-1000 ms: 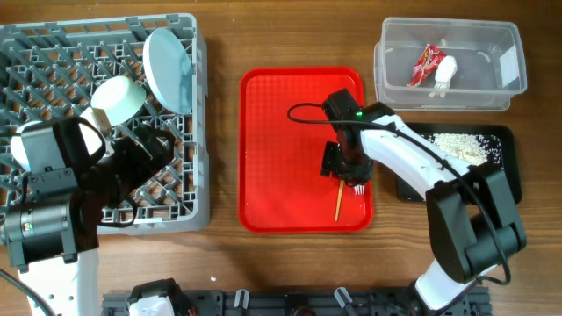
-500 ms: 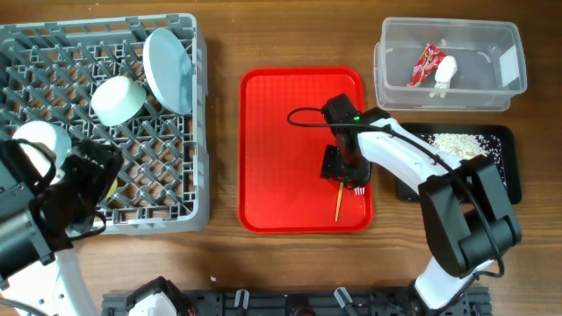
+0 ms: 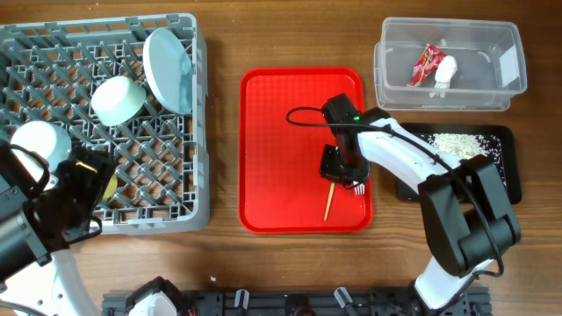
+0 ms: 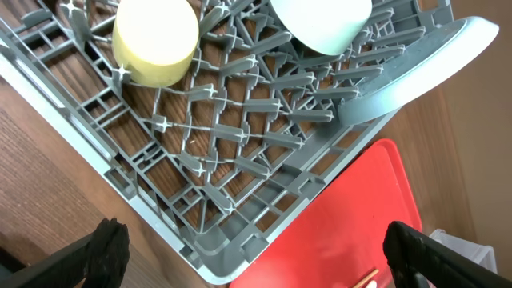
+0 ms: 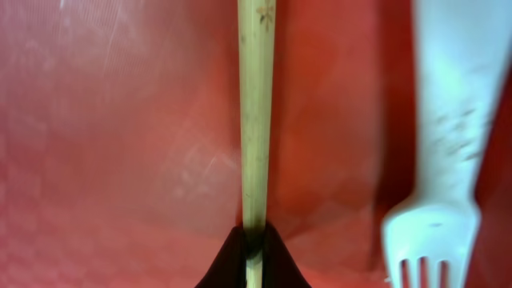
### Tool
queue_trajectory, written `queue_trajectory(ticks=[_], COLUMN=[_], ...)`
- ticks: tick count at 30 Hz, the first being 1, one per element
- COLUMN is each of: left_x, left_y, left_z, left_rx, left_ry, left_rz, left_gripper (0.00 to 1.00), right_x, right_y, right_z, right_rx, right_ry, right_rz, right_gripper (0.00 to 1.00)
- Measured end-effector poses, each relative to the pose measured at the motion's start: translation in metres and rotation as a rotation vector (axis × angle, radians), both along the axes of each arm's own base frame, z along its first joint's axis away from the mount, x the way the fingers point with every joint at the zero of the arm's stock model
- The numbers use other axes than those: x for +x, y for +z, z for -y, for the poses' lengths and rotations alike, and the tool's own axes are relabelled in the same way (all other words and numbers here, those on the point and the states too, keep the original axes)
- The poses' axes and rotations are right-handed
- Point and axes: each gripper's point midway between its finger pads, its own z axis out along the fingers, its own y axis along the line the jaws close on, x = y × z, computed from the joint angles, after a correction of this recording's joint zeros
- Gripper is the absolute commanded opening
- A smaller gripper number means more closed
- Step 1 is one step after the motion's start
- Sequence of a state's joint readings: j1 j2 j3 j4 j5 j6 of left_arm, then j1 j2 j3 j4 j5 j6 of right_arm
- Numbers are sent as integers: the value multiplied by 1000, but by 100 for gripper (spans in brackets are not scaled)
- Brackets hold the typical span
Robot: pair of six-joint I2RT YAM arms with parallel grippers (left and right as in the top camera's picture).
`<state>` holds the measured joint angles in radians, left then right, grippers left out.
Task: Sort waste into correct bins and load items into the dishwasher rack
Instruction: 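Grasp the chopsticks with the right gripper and lift them, then carry the chopsticks to the rack and drop them in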
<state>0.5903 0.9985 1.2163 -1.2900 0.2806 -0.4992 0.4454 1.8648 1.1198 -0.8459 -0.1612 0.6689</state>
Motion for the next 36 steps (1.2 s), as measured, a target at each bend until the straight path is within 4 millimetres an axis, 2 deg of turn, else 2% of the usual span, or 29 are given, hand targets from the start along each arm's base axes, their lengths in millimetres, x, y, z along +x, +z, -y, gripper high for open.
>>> queue_trajectory(ticks=[3, 6, 10, 12, 13, 16, 18, 20, 23, 26, 31, 34, 36], left_x=[-1, -2, -2, -2, -2, -2, -2, -2, -3, -4, -5, -6, -7], left_y=[-1, -1, -1, -1, -1, -1, -1, -1, -2, -3, -3, -4, -4], left_z=[1, 1, 1, 1, 1, 2, 1, 1, 2, 3, 4, 4, 5], left_rx=[-5, -7, -7, -7, -7, -7, -7, -7, -9, -13, -17, -17, -21], left_ry=[0, 0, 0, 0, 0, 0, 0, 0, 0, 0, 0, 0, 0], left_rz=[-7, -10, -10, -10, -10, -11, -11, -11, -13, -20, -26, -26, -33], left_gripper=[100, 100, 100, 100, 100, 100, 100, 100, 100, 100, 100, 100, 100], right_x=[5, 21, 46, 59, 68, 74, 70, 58, 33, 19, 9, 4, 3], right_y=[9, 25, 54, 71, 83, 107, 127, 144, 161, 162, 161, 154, 142], right_z=[-11, -25, -55, -82, -104, -148, -190, -222, -261, -279, -294, -302, -305], right_rx=[47, 104, 229, 344, 432, 580, 687, 769, 855, 855, 834, 803, 779], right_ry=[26, 45, 69, 103, 130, 178, 224, 263, 290, 278, 232, 214, 208], right_rz=[-9, 31, 104, 163, 213, 295, 354, 382, 387, 387, 405, 426, 423], right_gripper=[4, 4, 4, 4, 4, 4, 4, 4, 4, 4, 4, 4, 5])
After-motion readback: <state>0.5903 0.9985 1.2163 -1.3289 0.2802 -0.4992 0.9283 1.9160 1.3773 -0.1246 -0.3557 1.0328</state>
